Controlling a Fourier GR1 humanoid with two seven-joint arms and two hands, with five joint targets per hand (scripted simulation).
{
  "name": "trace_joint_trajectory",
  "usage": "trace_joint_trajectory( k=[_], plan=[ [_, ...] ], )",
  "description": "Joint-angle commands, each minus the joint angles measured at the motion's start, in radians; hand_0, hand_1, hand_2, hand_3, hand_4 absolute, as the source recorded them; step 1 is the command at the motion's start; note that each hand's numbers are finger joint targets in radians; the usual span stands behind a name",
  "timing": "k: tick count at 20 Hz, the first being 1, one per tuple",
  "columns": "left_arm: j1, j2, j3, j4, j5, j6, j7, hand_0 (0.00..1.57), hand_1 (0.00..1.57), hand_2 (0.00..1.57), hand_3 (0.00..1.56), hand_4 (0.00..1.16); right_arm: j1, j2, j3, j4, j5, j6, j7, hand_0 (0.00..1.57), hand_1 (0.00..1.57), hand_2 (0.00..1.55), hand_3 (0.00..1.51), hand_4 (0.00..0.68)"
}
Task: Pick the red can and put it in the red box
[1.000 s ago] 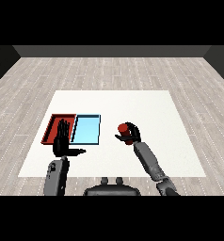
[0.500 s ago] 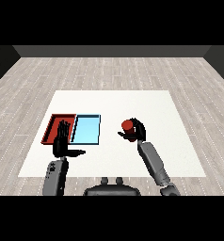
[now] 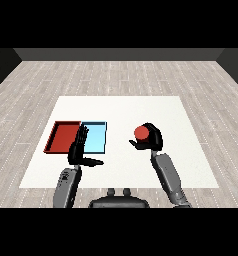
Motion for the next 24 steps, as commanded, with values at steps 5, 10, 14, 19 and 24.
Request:
trace_joint_trajectory(
  k=[5, 10, 14, 19, 24],
  plan=[
    [-0.056, -0.008, -0.100, -0.006, -0.046, 0.073, 0.103, 0.00, 0.00, 0.00, 0.00, 0.00, -0.159, 0.084, 0.120, 0.046, 0.067, -0.196, 0.051, 1.45, 1.45, 1.41, 1.38, 0.636],
    [-0.152, -0.008, -0.144, 0.066, -0.061, 0.134, 0.146, 0.00, 0.00, 0.00, 0.00, 0.00, -0.050, 0.085, 0.226, -0.117, 0.084, -0.260, 0.057, 1.43, 1.43, 1.41, 1.39, 0.629],
    [-0.154, -0.008, -0.216, 0.114, -0.061, 0.196, 0.140, 0.00, 0.00, 0.00, 0.00, 0.00, -0.044, 0.086, 0.187, -0.041, 0.044, -0.180, -0.050, 1.44, 1.44, 1.43, 1.40, 0.632],
    [-0.145, -0.008, -0.205, 0.178, -0.042, 0.165, 0.100, 0.00, 0.00, 0.00, 0.00, 0.00, -0.125, 0.086, 0.126, -0.043, 0.054, -0.138, -0.013, 1.44, 1.44, 1.43, 1.40, 0.616],
    [-0.166, -0.008, -0.226, 0.295, -0.002, 0.195, 0.036, 0.00, 0.00, 0.00, 0.00, 0.00, -0.121, 0.086, 0.191, -0.034, 0.062, -0.184, -0.024, 1.45, 1.45, 1.44, 1.39, 0.651]
  ],
)
